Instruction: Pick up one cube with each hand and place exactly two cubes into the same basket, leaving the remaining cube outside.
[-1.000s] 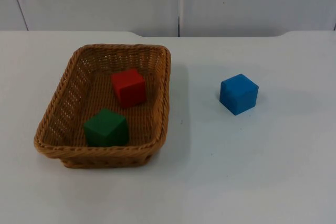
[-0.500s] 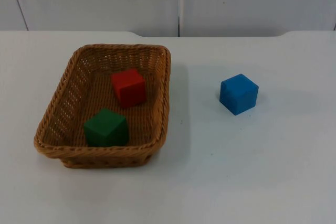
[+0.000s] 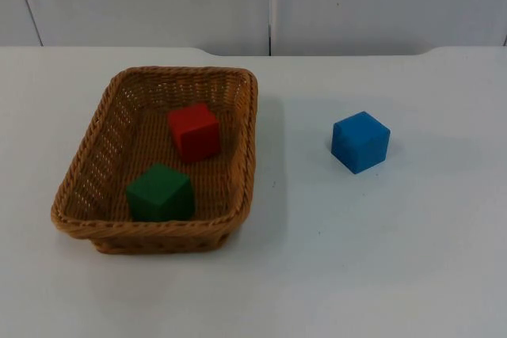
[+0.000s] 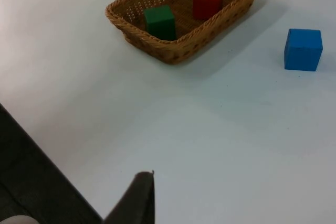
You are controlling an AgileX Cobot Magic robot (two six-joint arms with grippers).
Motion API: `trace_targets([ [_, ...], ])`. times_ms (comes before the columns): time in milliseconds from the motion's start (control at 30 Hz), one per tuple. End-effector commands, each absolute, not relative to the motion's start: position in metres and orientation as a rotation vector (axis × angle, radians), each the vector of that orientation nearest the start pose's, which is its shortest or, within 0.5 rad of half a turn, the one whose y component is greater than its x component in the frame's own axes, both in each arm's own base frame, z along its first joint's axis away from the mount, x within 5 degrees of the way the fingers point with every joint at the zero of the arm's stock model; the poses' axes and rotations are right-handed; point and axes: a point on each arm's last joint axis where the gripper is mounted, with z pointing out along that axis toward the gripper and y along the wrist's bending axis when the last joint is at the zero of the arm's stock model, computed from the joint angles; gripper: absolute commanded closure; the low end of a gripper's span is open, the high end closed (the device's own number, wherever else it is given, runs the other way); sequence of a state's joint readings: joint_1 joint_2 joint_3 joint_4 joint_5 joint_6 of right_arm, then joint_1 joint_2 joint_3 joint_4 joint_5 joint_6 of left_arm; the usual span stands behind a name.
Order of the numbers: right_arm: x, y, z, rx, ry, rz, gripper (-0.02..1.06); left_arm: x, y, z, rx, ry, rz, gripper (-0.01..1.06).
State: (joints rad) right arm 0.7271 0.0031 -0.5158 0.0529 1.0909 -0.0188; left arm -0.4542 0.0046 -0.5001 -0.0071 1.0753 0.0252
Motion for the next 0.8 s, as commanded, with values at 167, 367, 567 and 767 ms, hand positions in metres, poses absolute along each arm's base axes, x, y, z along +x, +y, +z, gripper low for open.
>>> trace_targets([
  [167,-0.0086,-0.0012,0.2798,-0.751,1.942,0.49,-0.01,-0.0049,0.0012,0.2748,0.486,2.017,-0.281,0.0],
  [367,-0.0086,-0.0006,0.2798,-0.674,1.963,0.443,-0.01,-0.0049,0.0012,0.2748,0.486,2.017,-0.281,0.0],
  [567,-0.0086,0.0003,0.2798,-0.561,1.991,0.388,-0.01,-0.0049,0.0012,0.2748,0.486,2.017,-0.281,0.0],
  [767,-0.0085,0.0014,0.2798,-0.428,2.015,0.308,-0.01,-0.0049,0.0012,0.2748,0.486,2.017,-0.281,0.0],
])
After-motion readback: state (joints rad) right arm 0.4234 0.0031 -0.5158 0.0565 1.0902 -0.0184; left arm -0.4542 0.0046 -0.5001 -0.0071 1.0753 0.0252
